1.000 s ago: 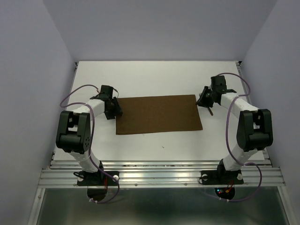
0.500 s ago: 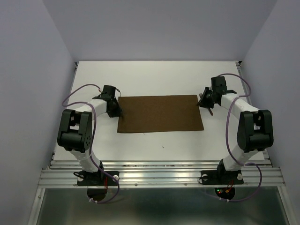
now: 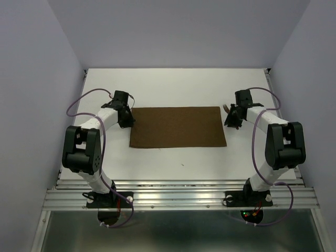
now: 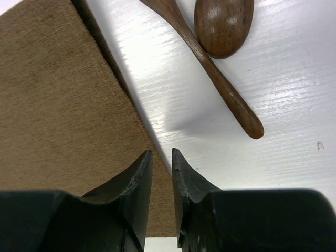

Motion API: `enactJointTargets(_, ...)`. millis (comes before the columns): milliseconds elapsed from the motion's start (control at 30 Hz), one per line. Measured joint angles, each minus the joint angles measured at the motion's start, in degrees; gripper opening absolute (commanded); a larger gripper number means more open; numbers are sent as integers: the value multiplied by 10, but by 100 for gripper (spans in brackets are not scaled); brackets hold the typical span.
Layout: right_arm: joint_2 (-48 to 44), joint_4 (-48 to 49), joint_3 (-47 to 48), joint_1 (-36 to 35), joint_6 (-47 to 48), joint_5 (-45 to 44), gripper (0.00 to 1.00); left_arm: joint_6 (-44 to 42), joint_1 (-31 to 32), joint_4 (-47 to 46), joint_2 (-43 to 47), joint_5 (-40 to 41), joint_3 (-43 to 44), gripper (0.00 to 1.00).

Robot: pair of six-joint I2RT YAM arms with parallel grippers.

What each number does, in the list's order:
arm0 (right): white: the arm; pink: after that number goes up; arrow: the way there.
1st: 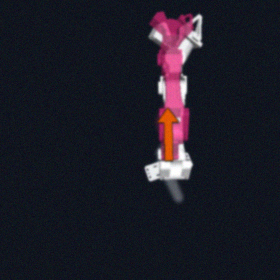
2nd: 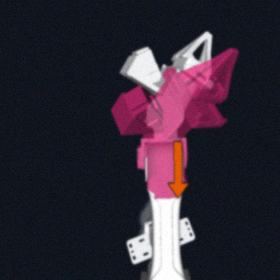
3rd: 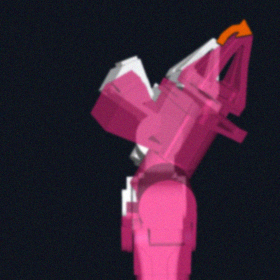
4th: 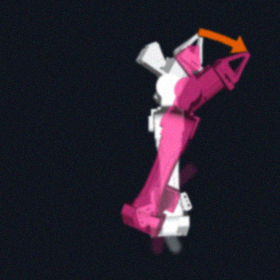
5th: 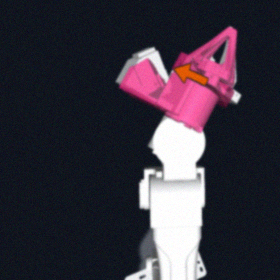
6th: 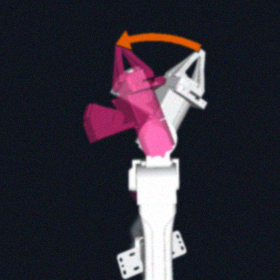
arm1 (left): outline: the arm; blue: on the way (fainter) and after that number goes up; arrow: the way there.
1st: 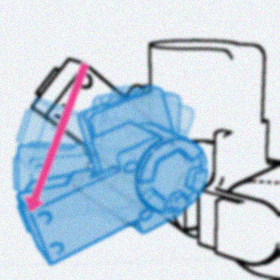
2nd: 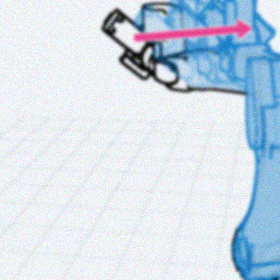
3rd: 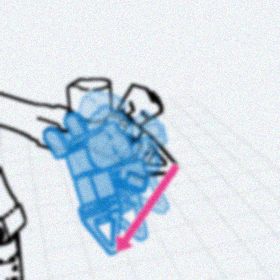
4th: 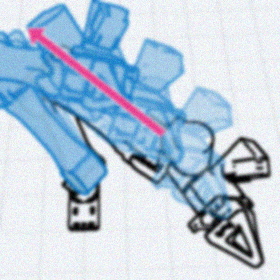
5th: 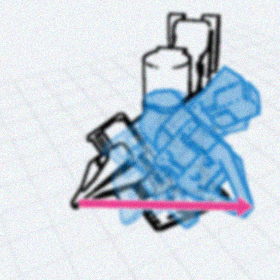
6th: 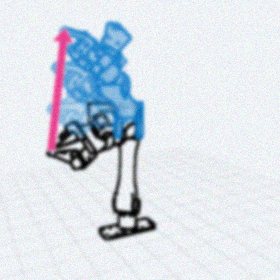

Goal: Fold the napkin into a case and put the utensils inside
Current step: Pick up the rectangle-folded napkin at the center of the board.

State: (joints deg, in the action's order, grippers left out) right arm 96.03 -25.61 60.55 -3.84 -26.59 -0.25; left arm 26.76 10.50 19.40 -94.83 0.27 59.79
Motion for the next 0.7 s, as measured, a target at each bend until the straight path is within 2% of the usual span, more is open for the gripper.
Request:
enactJointTargets(267,24,1,-7,-1,1,2,27,-4,0,3,4,-2,2,0)
enactJointTargets(300,24,2,-9,-4,1,5,27,-4,0,3,2,-2,2,3)
enactJointTargets(467,25,3,-15,-8,1,17,27,-5,0,4,-4,-1,1,60)
enactJointTargets(500,26,4,-15,-9,0,19,27,-7,0,5,-4,0,1,65)
enactJointTargets(567,28,6,-15,-11,0,23,27,-6,0,5,-4,2,-1,70)
enactJointTargets(700,29,8,-15,-11,0,28,27,-6,0,6,-4,5,-6,70)
